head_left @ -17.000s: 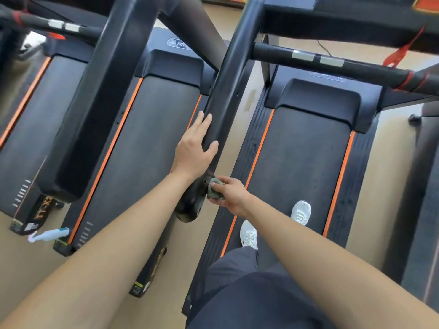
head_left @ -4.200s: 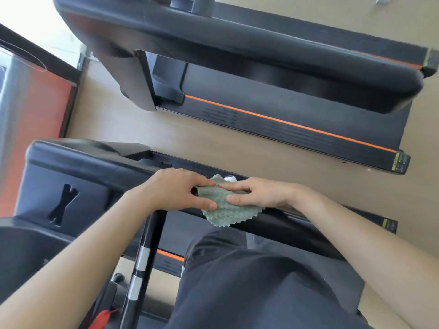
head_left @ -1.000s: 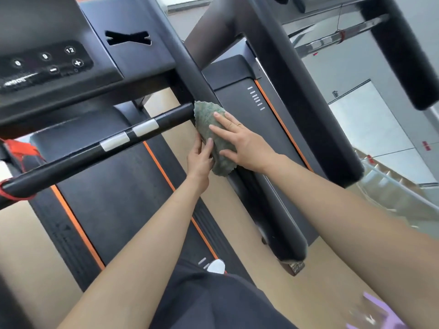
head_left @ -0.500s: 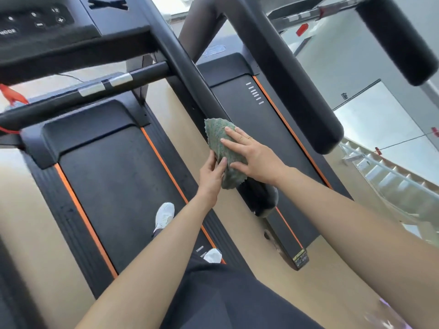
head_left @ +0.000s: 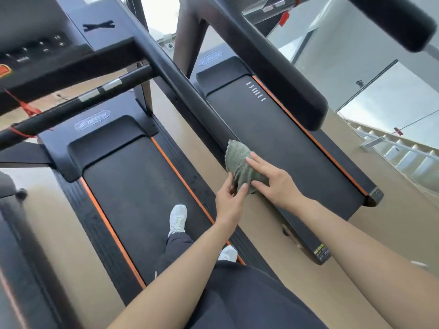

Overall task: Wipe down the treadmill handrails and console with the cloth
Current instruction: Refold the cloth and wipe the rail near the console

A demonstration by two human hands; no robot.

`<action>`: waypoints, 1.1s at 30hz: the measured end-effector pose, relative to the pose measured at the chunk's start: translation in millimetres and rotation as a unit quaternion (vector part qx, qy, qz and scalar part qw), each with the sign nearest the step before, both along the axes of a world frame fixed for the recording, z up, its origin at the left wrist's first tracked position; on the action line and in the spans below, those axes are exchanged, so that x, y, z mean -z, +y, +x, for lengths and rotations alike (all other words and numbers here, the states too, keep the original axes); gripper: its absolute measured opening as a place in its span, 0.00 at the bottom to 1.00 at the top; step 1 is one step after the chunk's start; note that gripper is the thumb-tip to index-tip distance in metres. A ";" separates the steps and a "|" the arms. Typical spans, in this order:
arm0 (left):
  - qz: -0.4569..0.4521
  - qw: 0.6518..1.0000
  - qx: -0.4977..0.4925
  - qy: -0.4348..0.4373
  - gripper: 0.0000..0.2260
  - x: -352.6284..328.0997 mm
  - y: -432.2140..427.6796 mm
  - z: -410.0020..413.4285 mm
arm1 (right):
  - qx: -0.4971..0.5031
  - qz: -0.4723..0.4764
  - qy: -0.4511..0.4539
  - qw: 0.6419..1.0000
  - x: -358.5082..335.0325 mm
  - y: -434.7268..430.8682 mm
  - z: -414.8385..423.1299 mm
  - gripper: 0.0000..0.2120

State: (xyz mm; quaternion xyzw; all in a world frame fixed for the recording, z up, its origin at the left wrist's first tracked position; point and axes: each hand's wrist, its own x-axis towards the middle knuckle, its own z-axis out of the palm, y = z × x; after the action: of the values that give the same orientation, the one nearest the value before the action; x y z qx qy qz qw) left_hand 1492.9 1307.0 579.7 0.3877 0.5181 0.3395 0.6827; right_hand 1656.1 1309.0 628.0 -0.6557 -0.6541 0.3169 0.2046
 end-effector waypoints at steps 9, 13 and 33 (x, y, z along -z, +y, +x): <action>0.401 0.835 0.110 0.361 0.23 -7.0 11.5 -5.0 | 0.216 -0.137 0.265 0.930 24.4 -31.4 14.4 0.18; 0.494 0.726 0.188 0.439 0.19 -17.5 65.7 -10.4 | 0.215 -0.201 0.303 0.906 25.0 -10.1 24.4 0.13; 0.493 0.583 0.410 0.499 0.30 -53.1 283.8 -36.8 | 0.154 -0.358 0.364 0.846 25.3 147.0 13.0 0.17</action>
State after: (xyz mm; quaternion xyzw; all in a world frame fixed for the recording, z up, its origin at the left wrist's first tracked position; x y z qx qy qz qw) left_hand 1456.1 1590.8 632.8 0.9445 0.3159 -0.0200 0.0877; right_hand 1669.1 1456.0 602.7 -0.6131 -0.2646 0.7096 0.2248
